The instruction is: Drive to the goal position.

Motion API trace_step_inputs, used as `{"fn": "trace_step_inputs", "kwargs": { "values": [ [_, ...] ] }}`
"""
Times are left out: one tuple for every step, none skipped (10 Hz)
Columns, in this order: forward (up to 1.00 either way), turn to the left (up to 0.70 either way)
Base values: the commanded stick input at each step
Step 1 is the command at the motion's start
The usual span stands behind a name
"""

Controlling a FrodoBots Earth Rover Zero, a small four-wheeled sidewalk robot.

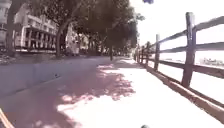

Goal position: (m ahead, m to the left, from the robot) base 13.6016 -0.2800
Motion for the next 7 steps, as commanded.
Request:
{"fn": "trace_step_inputs", "kwargs": {
  "values": [
    [1.00, 0.00],
    [1.00, -0.34],
    [1.00, -0.40],
    [1.00, -0.40],
    [1.00, -0.40],
    [1.00, -0.19],
    [1.00, -0.02]
  ]
}}
